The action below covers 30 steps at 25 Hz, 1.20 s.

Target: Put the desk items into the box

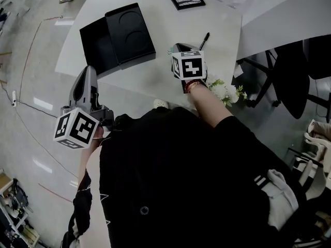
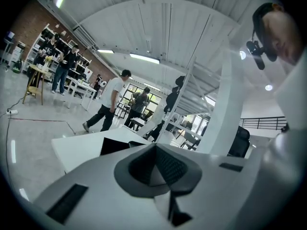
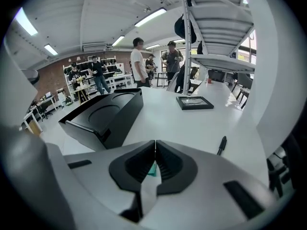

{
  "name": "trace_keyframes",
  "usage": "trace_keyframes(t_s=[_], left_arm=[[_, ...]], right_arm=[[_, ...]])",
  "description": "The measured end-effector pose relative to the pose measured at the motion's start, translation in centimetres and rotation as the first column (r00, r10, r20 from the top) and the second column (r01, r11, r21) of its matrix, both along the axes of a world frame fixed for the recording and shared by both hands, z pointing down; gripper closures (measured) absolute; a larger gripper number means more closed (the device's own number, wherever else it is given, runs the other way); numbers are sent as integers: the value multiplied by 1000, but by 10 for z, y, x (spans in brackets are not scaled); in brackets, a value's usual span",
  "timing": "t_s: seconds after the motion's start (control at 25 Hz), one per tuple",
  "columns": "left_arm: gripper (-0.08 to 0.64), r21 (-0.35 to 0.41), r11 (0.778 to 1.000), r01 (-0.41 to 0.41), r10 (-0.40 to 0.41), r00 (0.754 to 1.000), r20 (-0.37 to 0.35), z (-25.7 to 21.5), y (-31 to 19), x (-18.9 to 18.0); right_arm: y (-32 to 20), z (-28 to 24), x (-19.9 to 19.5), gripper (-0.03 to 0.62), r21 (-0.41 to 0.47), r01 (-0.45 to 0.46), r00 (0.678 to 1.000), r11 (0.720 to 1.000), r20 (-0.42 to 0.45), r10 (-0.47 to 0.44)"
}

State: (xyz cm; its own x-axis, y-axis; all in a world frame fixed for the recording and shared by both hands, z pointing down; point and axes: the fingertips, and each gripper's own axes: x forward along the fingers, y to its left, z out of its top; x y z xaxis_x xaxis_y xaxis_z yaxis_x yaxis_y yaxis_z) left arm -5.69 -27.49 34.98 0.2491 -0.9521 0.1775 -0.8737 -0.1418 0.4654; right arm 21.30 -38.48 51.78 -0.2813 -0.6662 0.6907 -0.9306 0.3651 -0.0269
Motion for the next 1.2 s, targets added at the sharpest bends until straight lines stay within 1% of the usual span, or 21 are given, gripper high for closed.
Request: trace_keyframes(t_s=[0.6, 1.2], left_arm=[[549, 22, 1000, -1, 1, 1000, -14, -6, 26, -14], [549, 54, 999, -4, 5, 999, -32, -15, 82, -41]], right_arm=[[25, -10, -12, 581, 12, -13, 1000, 1000, 9, 13], [86, -22, -41, 583, 35, -2, 1000, 999, 11, 1]])
